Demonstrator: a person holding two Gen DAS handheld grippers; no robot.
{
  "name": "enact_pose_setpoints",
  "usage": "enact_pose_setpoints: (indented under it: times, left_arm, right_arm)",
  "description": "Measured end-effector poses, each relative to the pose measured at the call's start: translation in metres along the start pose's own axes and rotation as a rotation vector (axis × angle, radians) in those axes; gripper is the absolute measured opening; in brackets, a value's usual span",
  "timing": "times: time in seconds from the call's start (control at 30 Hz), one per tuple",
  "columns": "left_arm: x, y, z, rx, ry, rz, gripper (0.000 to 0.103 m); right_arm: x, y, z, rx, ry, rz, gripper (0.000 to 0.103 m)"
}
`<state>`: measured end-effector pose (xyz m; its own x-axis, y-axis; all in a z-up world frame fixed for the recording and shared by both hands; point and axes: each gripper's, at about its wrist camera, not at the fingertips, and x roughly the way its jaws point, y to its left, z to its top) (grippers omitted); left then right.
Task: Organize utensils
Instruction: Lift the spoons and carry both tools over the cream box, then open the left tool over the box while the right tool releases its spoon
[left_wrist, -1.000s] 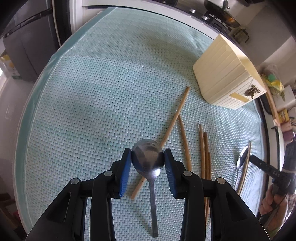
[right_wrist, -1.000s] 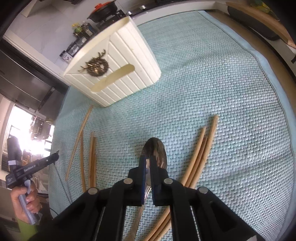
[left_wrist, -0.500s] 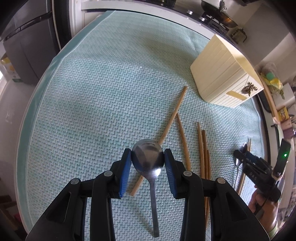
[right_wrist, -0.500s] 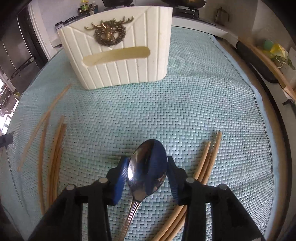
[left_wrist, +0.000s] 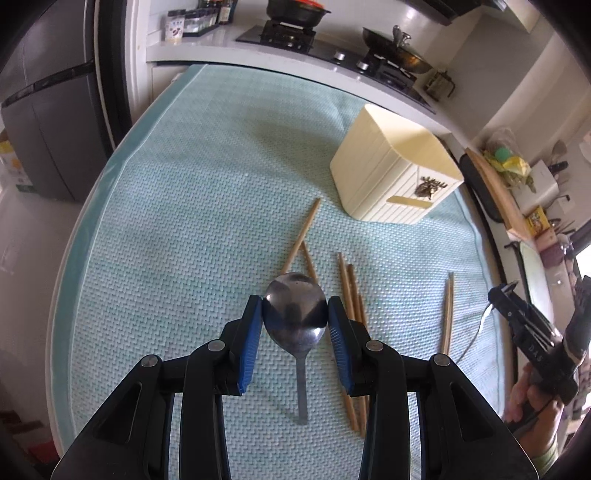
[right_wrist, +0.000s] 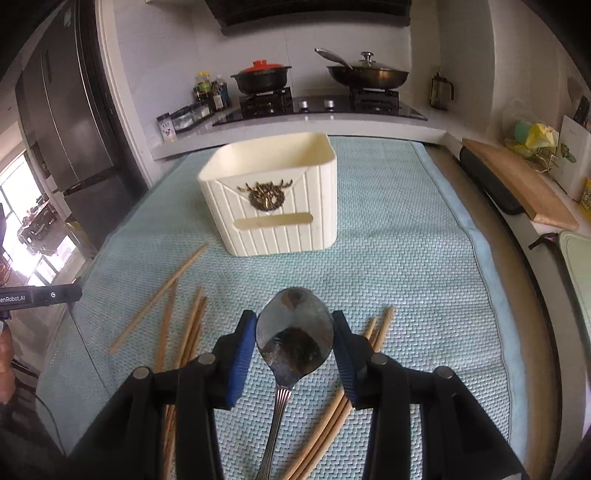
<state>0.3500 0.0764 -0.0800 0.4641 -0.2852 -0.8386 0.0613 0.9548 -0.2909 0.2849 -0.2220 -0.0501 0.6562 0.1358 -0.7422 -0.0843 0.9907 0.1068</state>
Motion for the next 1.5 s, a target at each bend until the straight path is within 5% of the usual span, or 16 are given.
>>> enact_pose_setpoints:
  times: [0.93,1.17,1.5]
  left_arm:
    - [-0.037,-0.043,0.037,0.041,-0.062,-0.041,0.036]
    - [-0.067,-0.066,0.072,0.072,-0.109,-0.066,0.036]
    - [-0.096,-0.115,0.153,0.117,-0.236,-0.083,0.036]
  right_arm:
    - [-0.021,-0.005,0.054,-0.026,-0.143,0.028,0.041]
    - [-0.036,-0.006,0.086,-0.041,-0.181,0.039,0.041]
    - [-0.059,-0.001,0.173,-0.059,-0.311,0.039,0.041]
